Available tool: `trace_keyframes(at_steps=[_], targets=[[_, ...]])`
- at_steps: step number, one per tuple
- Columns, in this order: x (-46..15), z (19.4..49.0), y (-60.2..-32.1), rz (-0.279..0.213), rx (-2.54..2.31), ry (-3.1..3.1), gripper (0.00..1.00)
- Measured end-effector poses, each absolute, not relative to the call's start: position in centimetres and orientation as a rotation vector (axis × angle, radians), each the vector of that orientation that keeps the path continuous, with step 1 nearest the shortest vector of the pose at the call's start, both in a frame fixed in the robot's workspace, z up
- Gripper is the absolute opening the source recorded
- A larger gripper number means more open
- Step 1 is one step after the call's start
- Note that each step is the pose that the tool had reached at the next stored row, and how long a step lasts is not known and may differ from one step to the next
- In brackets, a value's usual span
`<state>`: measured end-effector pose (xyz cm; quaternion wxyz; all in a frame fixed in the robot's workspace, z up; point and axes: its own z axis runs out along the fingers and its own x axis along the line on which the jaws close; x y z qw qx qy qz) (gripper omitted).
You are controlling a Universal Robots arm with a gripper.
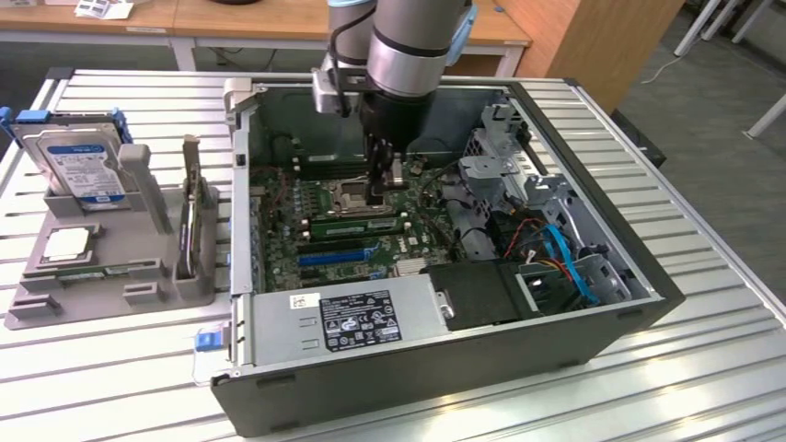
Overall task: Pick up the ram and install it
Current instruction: 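Press down the ram until it locks into place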
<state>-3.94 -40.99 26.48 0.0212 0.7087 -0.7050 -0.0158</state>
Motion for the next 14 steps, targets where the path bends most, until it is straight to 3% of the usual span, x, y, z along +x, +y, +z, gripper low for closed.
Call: trace_keyframes(at_steps=[14], targets=[[-0.5, 25.1, -41.1, -0.051, 2.199, -2.185, 0.11]])
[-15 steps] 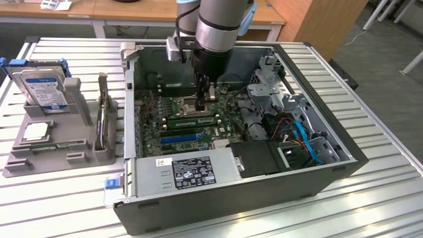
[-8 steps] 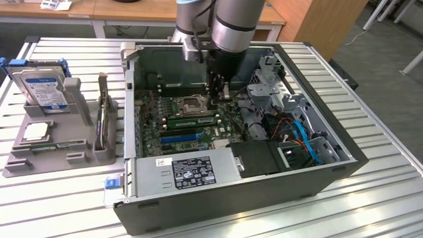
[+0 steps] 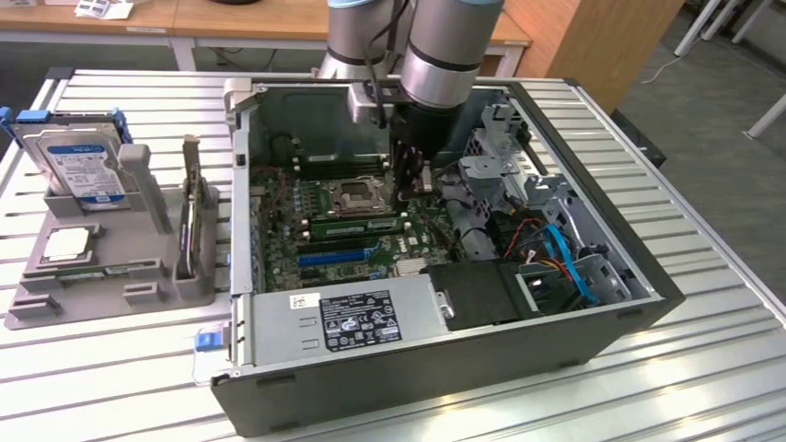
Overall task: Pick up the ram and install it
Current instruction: 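Press down the ram until it locks into place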
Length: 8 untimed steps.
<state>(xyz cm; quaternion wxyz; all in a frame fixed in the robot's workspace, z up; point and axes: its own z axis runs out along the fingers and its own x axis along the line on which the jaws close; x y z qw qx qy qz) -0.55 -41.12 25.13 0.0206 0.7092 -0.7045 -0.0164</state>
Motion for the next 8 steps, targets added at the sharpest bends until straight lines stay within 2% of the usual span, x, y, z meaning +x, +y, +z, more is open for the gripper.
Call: trace_keyframes(at_steps=[8], targets=[[-0.5, 23.7, -41.1, -0.051, 2.199, -2.185, 0.11]])
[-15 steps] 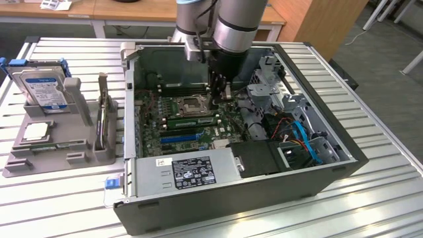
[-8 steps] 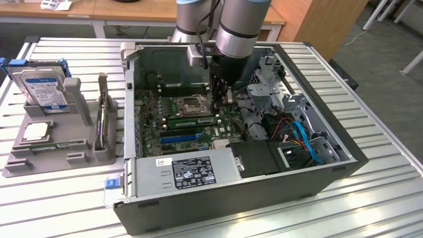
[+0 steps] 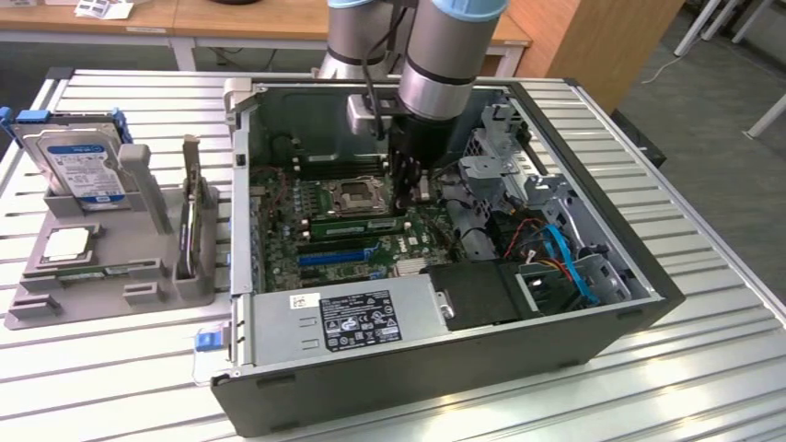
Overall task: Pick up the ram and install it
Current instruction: 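Press down the ram until it locks into place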
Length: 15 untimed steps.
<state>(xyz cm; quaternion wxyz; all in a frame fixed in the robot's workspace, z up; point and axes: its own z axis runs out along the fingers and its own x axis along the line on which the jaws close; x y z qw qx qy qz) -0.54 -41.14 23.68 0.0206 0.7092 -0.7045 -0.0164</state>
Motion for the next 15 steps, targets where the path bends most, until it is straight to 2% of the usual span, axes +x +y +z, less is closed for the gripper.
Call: trace_keyframes(at_steps=[15], targets=[[-0.5, 22.2, -40.9, -0.050, 2.198, -2.184, 0.11]])
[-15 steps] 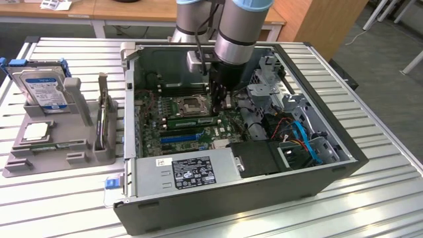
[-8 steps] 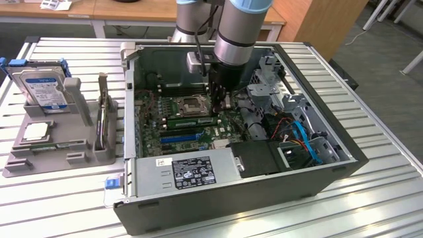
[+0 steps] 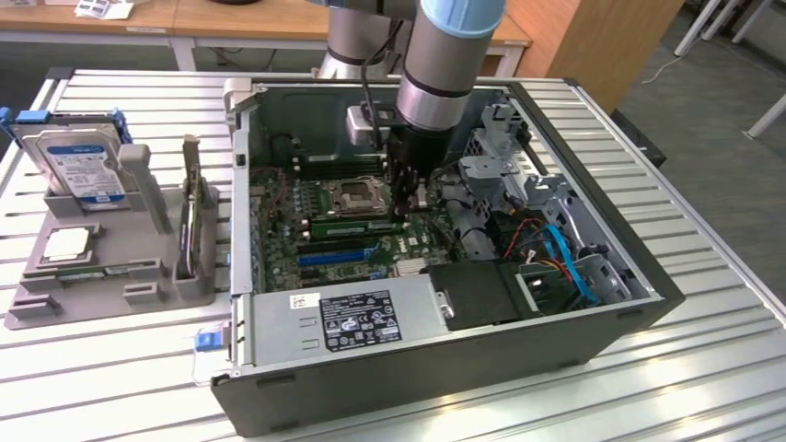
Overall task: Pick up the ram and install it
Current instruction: 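Press down the ram until it locks into place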
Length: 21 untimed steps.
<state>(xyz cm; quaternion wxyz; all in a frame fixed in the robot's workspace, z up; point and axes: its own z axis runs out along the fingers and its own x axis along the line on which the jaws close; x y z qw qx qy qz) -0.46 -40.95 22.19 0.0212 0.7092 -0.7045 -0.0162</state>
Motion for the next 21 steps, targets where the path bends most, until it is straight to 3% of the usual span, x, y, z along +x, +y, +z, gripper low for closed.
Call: trace_keyframes(at_steps=[7, 21], targets=[[-3.2, 24.1, -40.9, -0.046, 2.201, -2.188, 0.11], [-10.0, 24.1, -40.9, -0.034, 2.195, -2.183, 0.11]])
